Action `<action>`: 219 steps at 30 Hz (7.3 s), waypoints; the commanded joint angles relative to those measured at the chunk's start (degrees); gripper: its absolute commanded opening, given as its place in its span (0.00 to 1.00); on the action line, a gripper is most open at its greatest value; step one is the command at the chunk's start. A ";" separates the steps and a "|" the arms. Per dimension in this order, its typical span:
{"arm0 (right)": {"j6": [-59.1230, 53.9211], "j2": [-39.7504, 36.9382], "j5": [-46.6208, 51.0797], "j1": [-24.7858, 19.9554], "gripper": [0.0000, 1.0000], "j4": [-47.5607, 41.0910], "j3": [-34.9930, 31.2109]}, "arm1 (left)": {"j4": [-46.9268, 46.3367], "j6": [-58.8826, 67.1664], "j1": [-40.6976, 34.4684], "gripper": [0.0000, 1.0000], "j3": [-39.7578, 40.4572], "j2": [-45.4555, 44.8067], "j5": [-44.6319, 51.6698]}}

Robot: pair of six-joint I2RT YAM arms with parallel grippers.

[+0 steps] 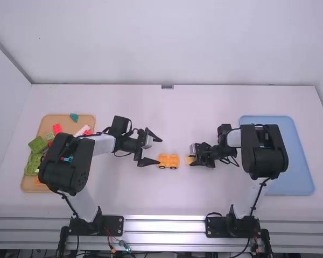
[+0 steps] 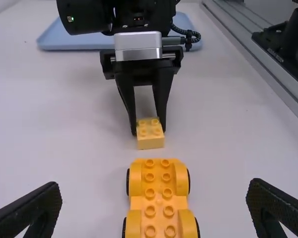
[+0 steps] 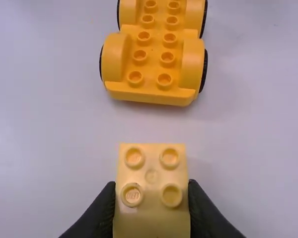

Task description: Assemble lego blocks to make yellow taxi

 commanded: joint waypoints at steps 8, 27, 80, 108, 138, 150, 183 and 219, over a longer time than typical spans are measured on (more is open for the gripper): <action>4.66 -2.86 -3.67 -0.59 0.11 -11.21 5.42 | 8.46 -0.35 -2.08 0.99 -3.28 3.19 -3.72; 23.78 -20.98 -1.20 7.08 0.01 -2.54 -0.09 | 26.16 -11.39 -7.43 0.99 -4.92 14.60 -10.16; 35.71 -16.11 6.08 16.76 0.00 27.56 -13.70 | 25.20 -12.35 -9.53 0.51 -4.63 15.69 -13.66; 36.50 -14.08 4.31 15.26 0.10 29.99 -13.55 | 26.51 -12.35 -9.55 0.52 -5.57 15.69 -14.01; 38.47 -14.08 7.13 17.44 0.20 30.62 -13.55 | 26.58 -12.35 -9.53 0.52 -5.64 15.69 -13.99; 38.47 -14.10 8.46 17.40 0.19 30.45 -13.55 | 26.73 -12.35 -9.53 0.52 -5.62 15.69 -14.03; 37.48 -14.47 7.48 16.68 0.25 26.97 -11.28 | 26.69 -12.37 -9.53 0.52 -5.64 15.69 -14.01; 34.58 -18.16 -1.18 13.33 0.00 21.77 -9.20 | 26.73 -12.37 -9.53 0.53 -5.57 15.69 -14.01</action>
